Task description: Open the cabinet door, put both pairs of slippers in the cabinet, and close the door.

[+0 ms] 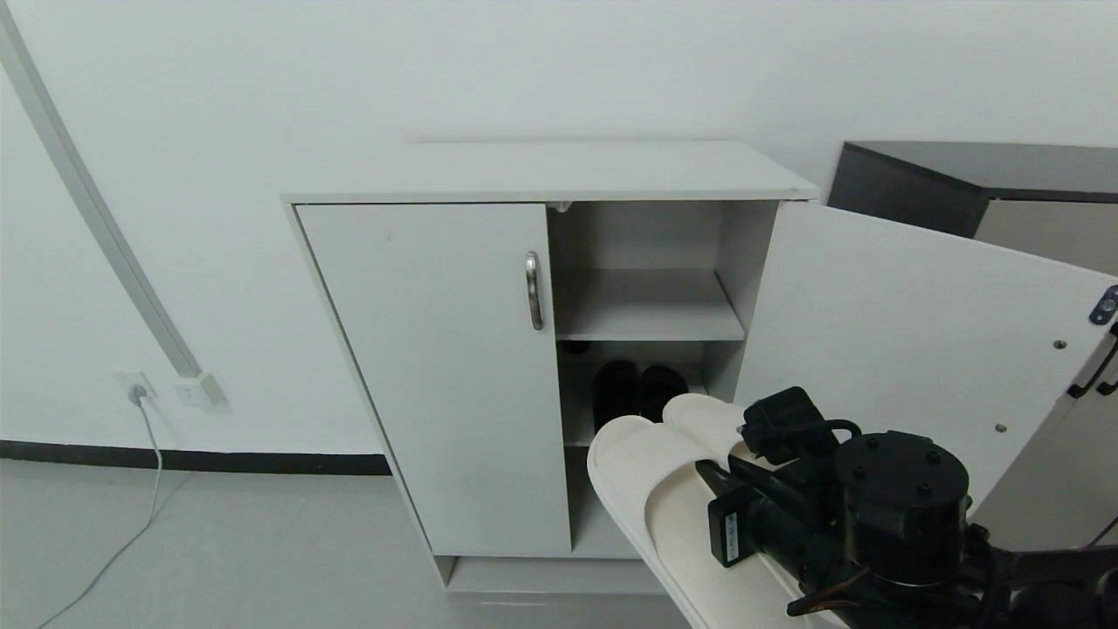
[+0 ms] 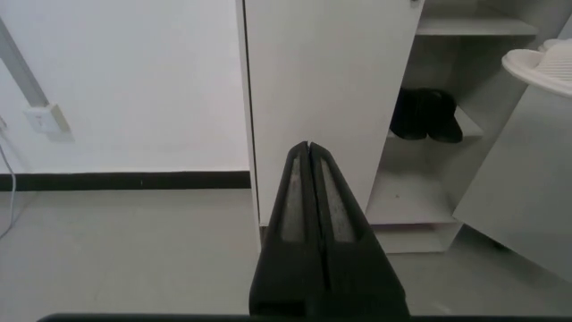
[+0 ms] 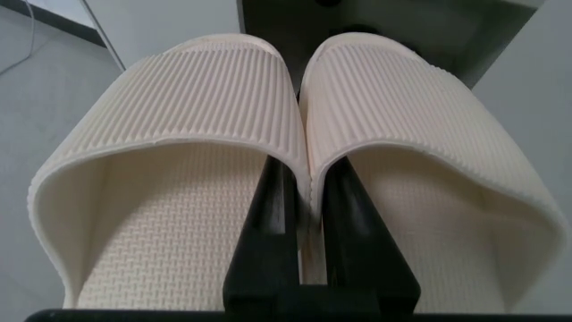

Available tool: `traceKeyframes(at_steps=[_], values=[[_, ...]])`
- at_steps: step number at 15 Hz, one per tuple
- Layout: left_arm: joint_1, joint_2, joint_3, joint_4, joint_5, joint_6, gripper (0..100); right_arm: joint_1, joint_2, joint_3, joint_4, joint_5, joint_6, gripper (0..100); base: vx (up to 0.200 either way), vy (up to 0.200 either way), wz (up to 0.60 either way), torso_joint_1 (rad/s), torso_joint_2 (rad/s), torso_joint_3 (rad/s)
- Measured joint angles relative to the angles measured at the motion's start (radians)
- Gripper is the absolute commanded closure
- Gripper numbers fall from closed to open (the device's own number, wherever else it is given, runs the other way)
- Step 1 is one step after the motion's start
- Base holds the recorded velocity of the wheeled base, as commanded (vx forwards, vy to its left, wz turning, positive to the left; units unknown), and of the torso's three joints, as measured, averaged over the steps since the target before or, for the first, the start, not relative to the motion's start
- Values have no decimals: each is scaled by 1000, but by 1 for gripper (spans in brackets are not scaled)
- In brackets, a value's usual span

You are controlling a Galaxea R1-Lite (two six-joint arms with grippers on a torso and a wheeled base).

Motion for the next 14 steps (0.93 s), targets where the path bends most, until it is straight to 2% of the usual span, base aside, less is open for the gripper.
traceKeyframes(at_steps=[6,14], values=[[0,0,0,0,0,0,100,1,1,5,0,1,0,100,0,0,0,-32,391,356],[0,0,0,0,0,0,100,0,11,6,-29,0,-16,100,0,0,0,0,23,21]])
